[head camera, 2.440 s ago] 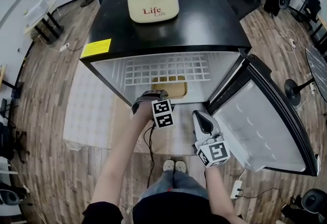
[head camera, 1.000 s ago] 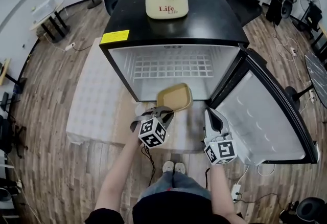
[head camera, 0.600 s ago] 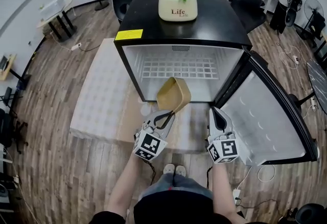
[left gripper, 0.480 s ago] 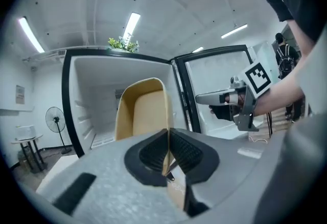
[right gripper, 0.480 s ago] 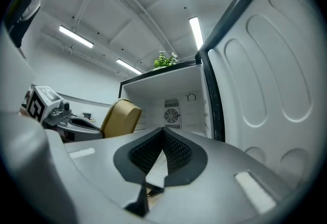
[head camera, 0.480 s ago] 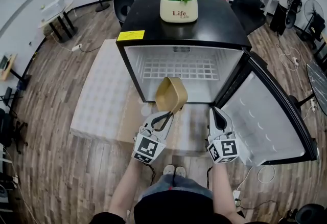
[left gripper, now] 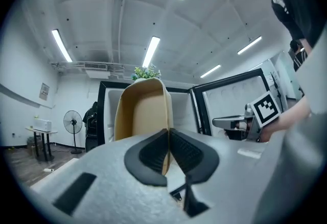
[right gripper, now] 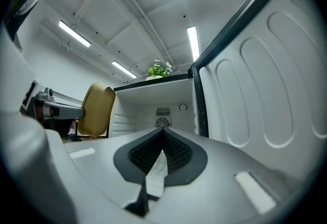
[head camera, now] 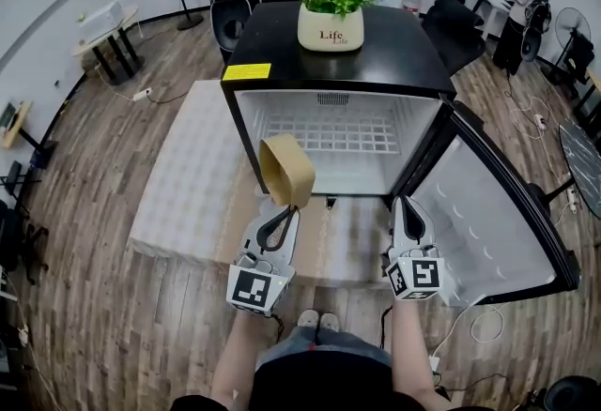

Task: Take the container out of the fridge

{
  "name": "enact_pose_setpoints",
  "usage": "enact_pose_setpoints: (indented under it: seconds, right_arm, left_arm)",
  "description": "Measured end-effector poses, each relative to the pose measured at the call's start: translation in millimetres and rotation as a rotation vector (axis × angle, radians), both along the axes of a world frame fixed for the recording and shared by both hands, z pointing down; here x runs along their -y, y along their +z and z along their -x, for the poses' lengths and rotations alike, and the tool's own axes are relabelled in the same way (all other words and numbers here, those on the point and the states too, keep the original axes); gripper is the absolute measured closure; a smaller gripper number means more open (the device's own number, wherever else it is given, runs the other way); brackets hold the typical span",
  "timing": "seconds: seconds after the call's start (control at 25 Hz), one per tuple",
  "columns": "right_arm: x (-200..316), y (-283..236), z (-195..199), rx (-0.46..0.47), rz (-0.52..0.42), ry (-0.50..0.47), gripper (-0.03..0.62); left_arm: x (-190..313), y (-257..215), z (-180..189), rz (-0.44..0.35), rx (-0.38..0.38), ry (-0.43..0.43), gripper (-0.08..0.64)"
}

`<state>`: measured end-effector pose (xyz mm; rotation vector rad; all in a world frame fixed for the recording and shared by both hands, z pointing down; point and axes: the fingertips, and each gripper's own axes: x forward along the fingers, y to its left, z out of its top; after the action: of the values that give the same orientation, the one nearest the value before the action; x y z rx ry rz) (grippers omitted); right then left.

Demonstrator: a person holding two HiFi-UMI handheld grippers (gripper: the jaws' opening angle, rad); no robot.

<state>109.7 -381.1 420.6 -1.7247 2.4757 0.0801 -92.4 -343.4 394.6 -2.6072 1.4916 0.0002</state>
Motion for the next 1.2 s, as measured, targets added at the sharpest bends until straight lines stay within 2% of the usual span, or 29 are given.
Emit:
enact_pose_setpoints:
  seconds: [0.32,0.48,0.64,1.2]
  right_arm:
    - [-5,-9,-9,-0.001,-0.017,0.029,0.584]
    - [-9,-8,-8,-0.013,-0.016,0.027,0.584]
    - [-10,-4,-12,-0.020,-0.005,0.037,0.586]
    - [-8,0,-12,-0.016,0.010,0.038,0.586]
  left_arm:
    - [-11,-10,13,-0.034,-0.078,-0.032,0.541]
    - [-14,-4,24,-0.021,-0.147,-0.054,0.541]
    - [-16,3,30,-0.007,-0.178,-0.065,0.541]
    - [-17,6,25,0.008,-0.139,-0.043,0.541]
